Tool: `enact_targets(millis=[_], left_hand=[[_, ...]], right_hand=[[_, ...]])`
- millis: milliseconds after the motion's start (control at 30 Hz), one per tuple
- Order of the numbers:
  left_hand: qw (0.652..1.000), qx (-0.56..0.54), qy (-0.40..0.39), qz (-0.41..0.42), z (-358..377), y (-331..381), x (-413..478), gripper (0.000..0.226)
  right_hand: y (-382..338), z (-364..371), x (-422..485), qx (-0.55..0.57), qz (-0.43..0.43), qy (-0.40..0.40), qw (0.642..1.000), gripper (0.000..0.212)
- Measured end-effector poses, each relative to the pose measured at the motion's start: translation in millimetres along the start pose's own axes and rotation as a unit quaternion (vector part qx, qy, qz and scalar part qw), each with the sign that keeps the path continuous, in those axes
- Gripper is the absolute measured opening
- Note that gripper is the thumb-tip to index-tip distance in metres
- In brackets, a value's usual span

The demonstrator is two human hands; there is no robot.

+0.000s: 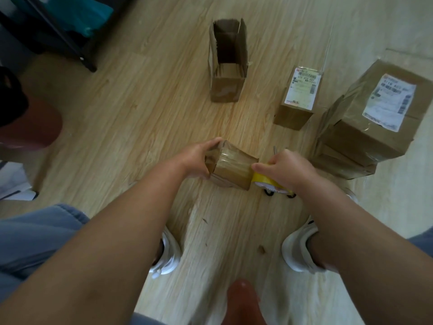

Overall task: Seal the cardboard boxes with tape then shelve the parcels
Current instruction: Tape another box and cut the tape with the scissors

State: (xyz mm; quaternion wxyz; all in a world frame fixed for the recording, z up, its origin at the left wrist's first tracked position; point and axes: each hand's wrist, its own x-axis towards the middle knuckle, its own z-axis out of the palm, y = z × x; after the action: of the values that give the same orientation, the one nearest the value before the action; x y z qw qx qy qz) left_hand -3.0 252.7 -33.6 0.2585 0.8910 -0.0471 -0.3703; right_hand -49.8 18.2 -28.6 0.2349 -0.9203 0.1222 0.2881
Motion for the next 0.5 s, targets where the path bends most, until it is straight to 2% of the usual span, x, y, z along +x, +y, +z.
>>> enact_targets(millis=[100, 333, 500], left_hand=[[1.0, 0.002, 0.001, 0.001, 0.8, -0.6, 0.7, 0.113], [1.0, -0.022, 0.013, 0.012, 0.6, -5.1, -3.1, 0.11], [0.996, -0.091, 0.006, -0.014, 5.1, -14.5, -0.9, 0.114]], right_hand=[[-3.1, 7.3, 2.8, -0.043, 0.014, 0.024, 0.999, 0.059], [-21.5, 9.3, 6.6, -0.103, 0.048, 0.007, 0.993, 0.066], [-34.8, 4.4, 6.1, -0.133, 0.031, 0.048, 0.989, 0.065]])
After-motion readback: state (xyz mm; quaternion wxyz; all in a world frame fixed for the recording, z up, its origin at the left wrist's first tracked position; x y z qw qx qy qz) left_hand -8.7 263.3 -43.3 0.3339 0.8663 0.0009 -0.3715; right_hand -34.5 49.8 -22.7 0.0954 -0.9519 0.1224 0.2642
